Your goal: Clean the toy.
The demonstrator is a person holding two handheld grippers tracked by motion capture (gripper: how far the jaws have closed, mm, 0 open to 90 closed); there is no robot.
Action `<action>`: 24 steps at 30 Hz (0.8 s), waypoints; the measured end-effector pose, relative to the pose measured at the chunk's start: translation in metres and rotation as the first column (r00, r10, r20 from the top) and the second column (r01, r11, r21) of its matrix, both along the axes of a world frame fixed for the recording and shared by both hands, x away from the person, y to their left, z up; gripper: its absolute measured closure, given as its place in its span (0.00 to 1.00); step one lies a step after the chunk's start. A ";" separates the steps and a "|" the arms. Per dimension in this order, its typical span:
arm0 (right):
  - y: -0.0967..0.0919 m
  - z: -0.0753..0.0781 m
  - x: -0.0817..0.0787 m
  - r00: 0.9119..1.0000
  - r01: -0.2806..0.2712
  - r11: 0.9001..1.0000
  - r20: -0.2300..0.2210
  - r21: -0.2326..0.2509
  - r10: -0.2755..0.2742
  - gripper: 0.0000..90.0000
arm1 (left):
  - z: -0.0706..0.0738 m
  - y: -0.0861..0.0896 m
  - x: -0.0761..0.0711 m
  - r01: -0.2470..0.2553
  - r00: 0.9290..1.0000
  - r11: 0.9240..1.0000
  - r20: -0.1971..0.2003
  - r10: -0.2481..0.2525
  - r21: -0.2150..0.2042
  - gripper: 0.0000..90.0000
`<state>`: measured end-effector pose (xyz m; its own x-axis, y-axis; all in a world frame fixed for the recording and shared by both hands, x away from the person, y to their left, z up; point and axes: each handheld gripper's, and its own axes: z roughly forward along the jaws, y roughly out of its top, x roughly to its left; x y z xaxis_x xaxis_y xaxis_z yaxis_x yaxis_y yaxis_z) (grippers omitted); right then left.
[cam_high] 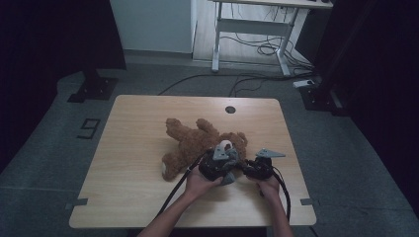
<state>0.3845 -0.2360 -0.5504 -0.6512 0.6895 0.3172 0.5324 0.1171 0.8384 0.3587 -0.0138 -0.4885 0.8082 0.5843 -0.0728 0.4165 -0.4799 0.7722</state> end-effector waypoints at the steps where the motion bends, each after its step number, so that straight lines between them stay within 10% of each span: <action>1: 0.000 0.000 0.000 1.000 0.000 1.000 -0.001 -0.001 0.000 0.70 | -0.004 0.000 0.003 -0.005 1.000 1.000 -0.017 0.005 0.003 0.86; 24: 0.000 0.000 0.000 1.000 -0.011 1.000 0.005 -0.003 0.011 0.70 | -0.004 0.103 0.008 -0.123 0.986 0.987 -0.126 0.109 -0.108 0.86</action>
